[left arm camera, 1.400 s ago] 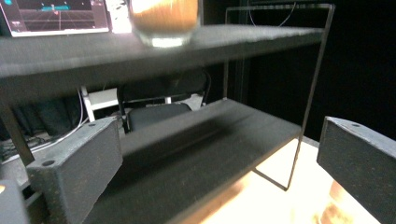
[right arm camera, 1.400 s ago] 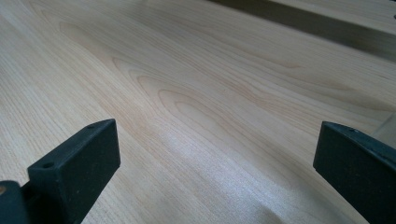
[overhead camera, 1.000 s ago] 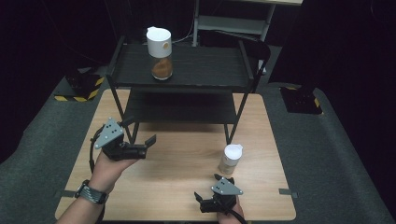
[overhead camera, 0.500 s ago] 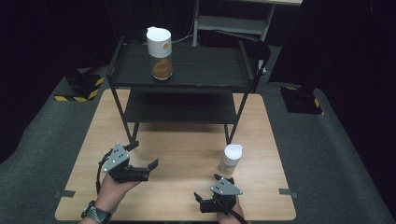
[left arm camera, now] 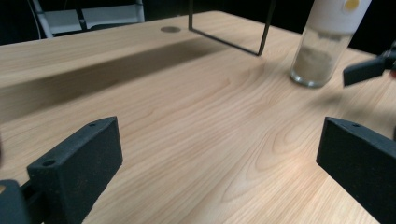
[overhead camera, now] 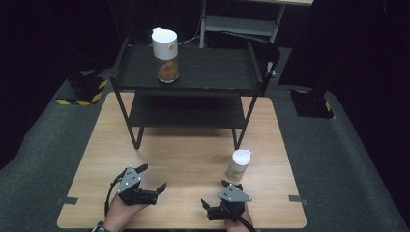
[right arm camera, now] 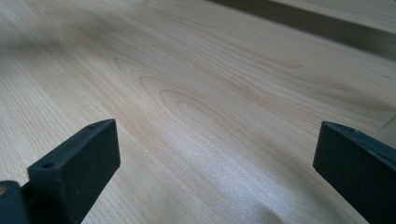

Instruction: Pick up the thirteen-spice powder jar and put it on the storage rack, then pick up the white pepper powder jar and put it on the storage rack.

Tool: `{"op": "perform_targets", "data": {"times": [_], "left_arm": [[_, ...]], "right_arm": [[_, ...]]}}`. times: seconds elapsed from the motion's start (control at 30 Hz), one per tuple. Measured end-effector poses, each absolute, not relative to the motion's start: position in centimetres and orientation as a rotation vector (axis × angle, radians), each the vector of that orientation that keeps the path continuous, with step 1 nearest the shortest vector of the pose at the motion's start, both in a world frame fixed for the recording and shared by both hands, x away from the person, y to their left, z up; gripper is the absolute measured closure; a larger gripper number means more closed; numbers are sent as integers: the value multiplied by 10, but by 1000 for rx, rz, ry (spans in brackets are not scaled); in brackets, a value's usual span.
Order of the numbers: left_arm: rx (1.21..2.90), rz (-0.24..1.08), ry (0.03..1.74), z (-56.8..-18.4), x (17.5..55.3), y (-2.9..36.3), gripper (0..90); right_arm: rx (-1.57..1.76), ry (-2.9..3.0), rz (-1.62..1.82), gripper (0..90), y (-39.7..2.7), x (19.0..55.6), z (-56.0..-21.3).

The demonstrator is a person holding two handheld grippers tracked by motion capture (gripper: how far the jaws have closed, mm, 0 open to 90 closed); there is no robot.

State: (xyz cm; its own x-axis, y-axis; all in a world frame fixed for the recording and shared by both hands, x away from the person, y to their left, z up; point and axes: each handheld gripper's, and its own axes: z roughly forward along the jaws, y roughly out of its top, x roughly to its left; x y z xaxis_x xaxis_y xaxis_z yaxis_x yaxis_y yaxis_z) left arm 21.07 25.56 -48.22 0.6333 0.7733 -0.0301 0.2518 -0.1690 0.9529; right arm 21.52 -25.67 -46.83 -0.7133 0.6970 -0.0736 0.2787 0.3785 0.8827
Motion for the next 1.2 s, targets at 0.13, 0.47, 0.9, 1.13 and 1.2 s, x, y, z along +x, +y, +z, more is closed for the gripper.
{"op": "perform_targets", "data": {"times": [0.13, 0.47, 0.9, 1.13, 1.2], "left_arm": [[1756, 569, 882, -490, 212, 257, 5], [1794, 572, 890, -492, 209, 257, 12], [1808, 619, 865, -493, 203, 253, 11], [1812, 630, 856, -493, 198, 254, 10], [1818, 641, 858, -493, 197, 253, 10]], "right_arm": [[839, 2210, 1280, 1, -256, 216, -468], [840, 2200, 1282, 1, -255, 214, -469], [772, 2180, 1298, 1, -258, 208, -473], [772, 2153, 1325, 1, -261, 206, -476], [774, 2145, 1325, 1, -261, 205, -477]]}}
